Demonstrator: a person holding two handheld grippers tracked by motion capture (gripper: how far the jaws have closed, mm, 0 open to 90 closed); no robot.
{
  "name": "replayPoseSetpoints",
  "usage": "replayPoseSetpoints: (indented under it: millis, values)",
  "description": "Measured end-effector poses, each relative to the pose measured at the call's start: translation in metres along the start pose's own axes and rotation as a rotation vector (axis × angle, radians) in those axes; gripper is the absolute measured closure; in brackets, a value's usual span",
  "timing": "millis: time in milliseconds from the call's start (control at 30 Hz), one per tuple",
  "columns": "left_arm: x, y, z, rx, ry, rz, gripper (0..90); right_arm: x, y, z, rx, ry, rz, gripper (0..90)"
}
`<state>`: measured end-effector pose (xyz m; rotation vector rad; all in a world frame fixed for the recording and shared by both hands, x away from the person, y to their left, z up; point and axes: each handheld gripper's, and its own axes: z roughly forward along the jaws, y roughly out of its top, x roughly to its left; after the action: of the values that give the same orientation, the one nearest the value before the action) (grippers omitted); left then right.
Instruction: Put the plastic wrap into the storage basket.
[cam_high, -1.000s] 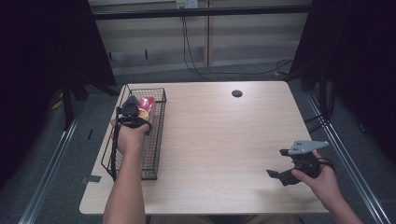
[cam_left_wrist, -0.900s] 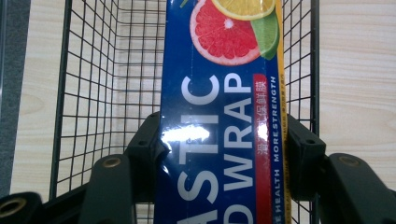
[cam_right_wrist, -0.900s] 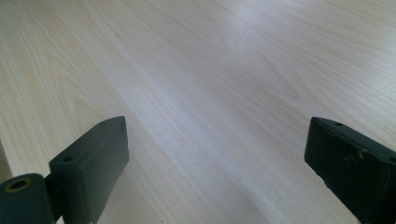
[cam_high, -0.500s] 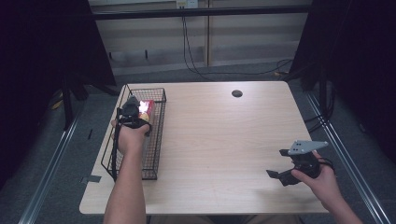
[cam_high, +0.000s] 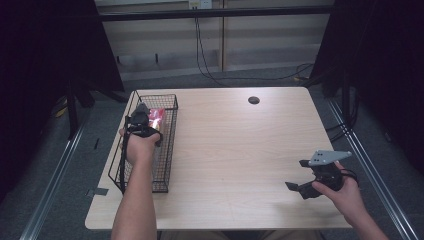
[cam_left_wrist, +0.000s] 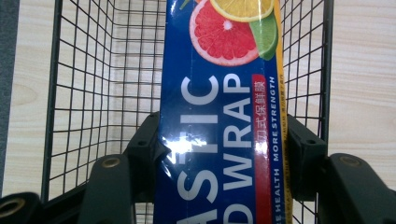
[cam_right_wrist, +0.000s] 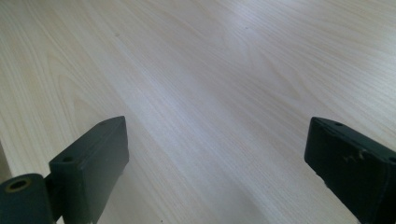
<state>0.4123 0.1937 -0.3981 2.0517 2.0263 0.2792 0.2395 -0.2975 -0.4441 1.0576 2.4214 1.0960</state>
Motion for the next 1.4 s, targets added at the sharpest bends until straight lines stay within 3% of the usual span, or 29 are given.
replayPoseSetpoints:
  millis: [800, 1033, 1400]
  values:
    - [0.0017, -0.0006, 0.0082, 0.042, 0.003, -0.013, 42.2, 0.0001, -0.0001, 0.0002, -0.002, 0.001, -0.006, 6.0]
    - [0.0022, -0.0009, 0.0084, 0.041, 0.002, -0.026, 42.0, 0.0005, -0.0002, 0.0006, 0.002, 0.0, -0.007, 6.0]
    - [0.0022, -0.001, 0.0087, 0.041, 0.005, -0.015, 40.7, 0.001, -0.0002, 0.0011, 0.002, 0.001, -0.007, 6.0]
